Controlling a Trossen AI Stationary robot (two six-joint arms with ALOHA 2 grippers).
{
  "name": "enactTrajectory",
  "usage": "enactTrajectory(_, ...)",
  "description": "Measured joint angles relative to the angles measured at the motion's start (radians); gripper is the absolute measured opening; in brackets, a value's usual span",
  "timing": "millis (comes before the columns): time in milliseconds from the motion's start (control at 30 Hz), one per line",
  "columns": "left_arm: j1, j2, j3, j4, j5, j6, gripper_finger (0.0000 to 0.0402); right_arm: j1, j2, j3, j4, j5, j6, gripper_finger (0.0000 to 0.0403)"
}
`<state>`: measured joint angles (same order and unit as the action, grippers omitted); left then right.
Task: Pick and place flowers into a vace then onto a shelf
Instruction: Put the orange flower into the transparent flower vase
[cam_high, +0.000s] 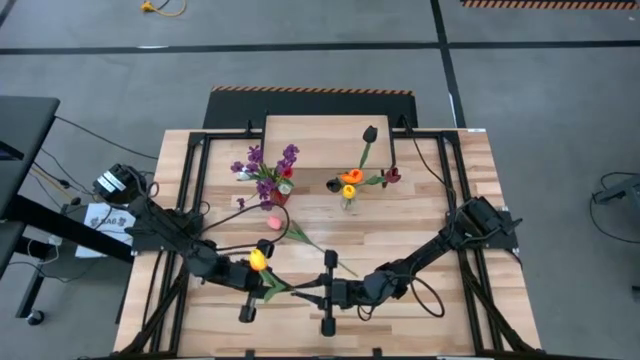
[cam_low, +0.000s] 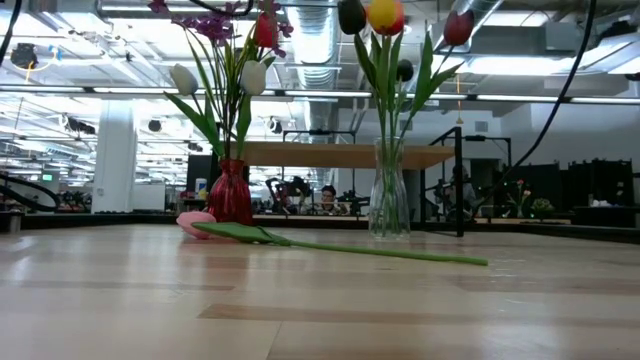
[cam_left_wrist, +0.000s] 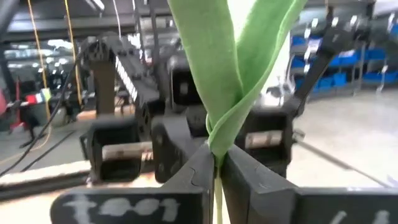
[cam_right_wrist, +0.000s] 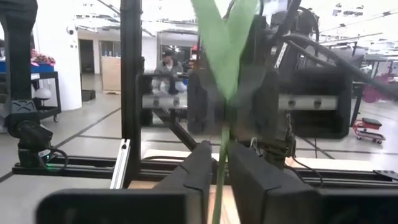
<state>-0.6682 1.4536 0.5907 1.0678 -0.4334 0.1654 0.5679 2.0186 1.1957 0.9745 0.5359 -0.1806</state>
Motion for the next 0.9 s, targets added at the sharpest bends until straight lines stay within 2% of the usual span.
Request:
enactTrajectory(233, -0.001, -0.002, 0.031, -0.145, -0.088, -0.017, 0.0001, 0.001, 0.0, 0.0, -0.013, 0.021, 0.005, 0.0115)
enactTrajectory(400, -0.001, -0.003, 0.068, -0.269, -0.065, -0.035, 0.0001, 0.004, 0.002, -0.001, -0.044, 0.017, 0.001, 0.0143)
enactTrajectory(667, -0.001, -0.003, 0.105, -0.43, -0.068, -0.074, 0.0001, 0.021, 0.002, -0.002, -0.095, 0.02, 0.0, 0.0159)
enactTrajectory(900, 0.0, 0.0, 0.109, -0.476, -0.07, -0.083, 0.0, 0.027, 0.001, -0.002, -0.159, 0.037, 0.016, 0.0152)
